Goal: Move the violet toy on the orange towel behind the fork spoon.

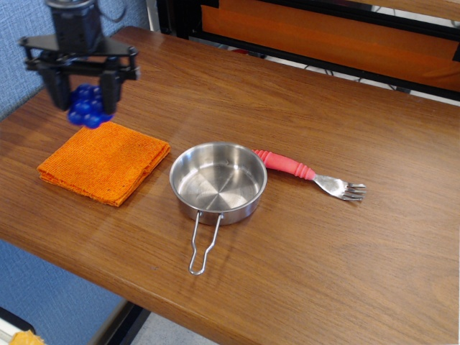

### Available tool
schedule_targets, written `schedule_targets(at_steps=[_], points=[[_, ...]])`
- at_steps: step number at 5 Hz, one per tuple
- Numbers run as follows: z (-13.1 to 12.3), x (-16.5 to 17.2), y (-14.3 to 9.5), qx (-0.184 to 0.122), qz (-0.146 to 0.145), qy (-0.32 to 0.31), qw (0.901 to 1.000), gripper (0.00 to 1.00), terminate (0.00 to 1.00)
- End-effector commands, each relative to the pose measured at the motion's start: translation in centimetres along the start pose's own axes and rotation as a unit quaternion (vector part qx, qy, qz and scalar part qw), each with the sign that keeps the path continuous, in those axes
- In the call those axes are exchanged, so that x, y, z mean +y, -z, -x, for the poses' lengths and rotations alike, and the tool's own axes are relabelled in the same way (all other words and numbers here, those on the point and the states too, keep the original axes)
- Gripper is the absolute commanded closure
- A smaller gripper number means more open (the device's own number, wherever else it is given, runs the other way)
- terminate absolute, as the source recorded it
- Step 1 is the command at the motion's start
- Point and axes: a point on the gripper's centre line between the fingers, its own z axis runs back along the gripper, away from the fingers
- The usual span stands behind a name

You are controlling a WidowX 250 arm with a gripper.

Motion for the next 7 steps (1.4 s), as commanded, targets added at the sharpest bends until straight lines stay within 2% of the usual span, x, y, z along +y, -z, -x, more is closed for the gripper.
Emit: schedule_targets(at_steps=[1,2,3,4,5,6,7], points=[[-0.2,-4.7,-2.8,-0.040,0.026,0.050,0.9976,1.00,0.00],[-0.9,-9.3,-2.9,-0.049,0.038,0.088,0.9942,1.00,0.00],[-2.0,-12.9,-2.2,-0.060,0.084,0.111,0.9885,1.00,0.00],[-2.8,-17.0,-1.8,-0.068,0.118,0.143,0.9804,1.00,0.00],[-3.2,-20.8,-0.6,-0.059,0.134,0.180,0.9726,1.00,0.00],[-2.8,-23.2,0.4,-0.060,0.106,0.214,0.9691,1.00,0.00],[-3.0,-24.2,1.7,-0.044,0.100,0.229,0.9673,1.00,0.00]])
